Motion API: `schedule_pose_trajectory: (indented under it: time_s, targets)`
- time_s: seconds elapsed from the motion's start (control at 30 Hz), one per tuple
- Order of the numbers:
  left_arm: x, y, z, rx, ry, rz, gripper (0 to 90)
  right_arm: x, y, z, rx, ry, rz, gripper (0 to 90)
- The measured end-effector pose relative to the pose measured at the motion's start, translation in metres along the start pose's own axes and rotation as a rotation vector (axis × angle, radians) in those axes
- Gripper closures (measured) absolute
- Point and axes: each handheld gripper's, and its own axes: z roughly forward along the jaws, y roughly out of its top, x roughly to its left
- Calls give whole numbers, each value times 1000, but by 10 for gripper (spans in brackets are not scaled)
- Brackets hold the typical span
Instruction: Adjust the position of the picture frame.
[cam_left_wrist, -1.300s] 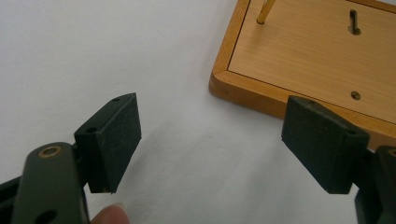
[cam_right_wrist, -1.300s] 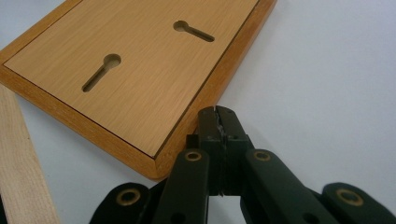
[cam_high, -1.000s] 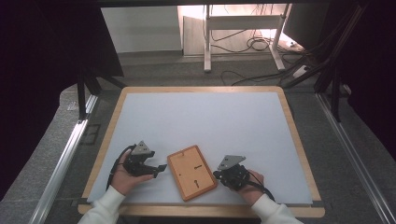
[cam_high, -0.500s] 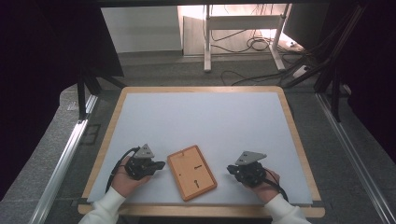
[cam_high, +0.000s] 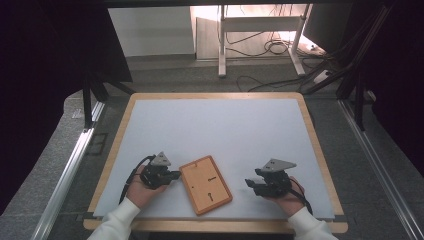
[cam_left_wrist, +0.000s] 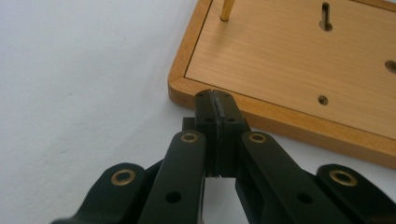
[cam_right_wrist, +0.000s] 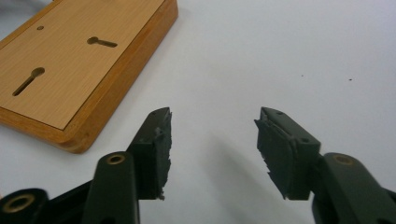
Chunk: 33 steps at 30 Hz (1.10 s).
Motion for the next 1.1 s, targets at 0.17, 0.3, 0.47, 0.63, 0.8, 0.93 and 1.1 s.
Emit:
schedule_pose_trajectory:
  time_s: [0.17, 0.3, 0.47, 0.63, 0.8, 0.93, 1.1]
  targets:
    - [-2, -2, 0, 24, 1, 6, 900, -2, -2, -3, 1, -5, 4, 412]
    - [-1, -2, 3, 51, 16, 13, 900, -5, -4, -6, -3, -13, 11, 404]
    - [3, 2, 10, 51, 30, -1, 900, -7, -4, -7, -5, -18, 12, 401]
    - [5, 11, 17, 49, 44, 1, 900, -6, -4, -5, 0, -17, 8, 400]
    - [9, 19, 24, 42, 39, -11, 900, -6, -4, -5, 10, -18, 6, 399]
    - [11, 31, 32, 42, 40, -4, 900, -7, -5, -4, 16, -17, 8, 399]
    - [11, 40, 40, 44, 50, 6, 900, -7, -5, -3, 26, -14, 5, 396]
